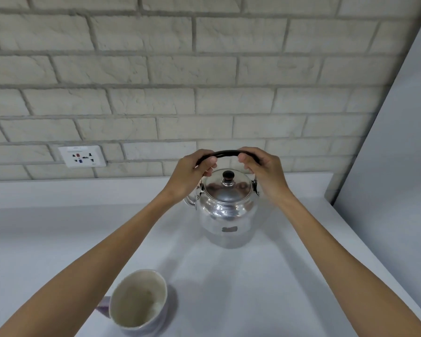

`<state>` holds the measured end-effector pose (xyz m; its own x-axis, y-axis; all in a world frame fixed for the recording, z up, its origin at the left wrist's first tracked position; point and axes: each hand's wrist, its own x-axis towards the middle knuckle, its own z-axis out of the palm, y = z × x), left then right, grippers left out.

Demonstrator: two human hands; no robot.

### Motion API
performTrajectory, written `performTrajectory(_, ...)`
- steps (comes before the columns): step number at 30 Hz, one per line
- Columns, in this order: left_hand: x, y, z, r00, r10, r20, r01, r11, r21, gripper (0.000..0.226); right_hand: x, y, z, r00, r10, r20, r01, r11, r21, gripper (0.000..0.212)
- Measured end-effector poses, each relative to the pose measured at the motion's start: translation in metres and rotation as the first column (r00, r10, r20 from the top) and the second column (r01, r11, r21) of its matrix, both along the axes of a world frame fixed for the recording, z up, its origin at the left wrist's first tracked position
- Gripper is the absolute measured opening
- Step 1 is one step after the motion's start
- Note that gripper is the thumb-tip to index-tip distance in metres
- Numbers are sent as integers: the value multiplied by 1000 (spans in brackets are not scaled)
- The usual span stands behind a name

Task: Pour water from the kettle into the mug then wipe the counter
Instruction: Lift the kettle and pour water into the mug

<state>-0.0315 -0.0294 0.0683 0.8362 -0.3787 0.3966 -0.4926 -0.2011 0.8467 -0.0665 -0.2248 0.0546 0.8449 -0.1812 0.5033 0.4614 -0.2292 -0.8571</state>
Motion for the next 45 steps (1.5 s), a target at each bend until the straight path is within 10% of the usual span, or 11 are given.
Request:
performTrajectory(12, -72, 66, 76, 993, -94, 66, 95, 995, -12, 35, -81, 37, 75, 983, -73, 169, 68, 997, 35, 9)
performTrajectory(31, -149, 214, -101, 974, -33, -225, 111, 933, 341, 118, -182, 89, 29, 1000, -16, 0, 16, 992, -123, 12)
performTrajectory(45, -147, 198, -137, 966, -8, -258, 85, 954, 286, 111, -177, 93, 12, 995, -24, -93, 2, 972, -235, 11)
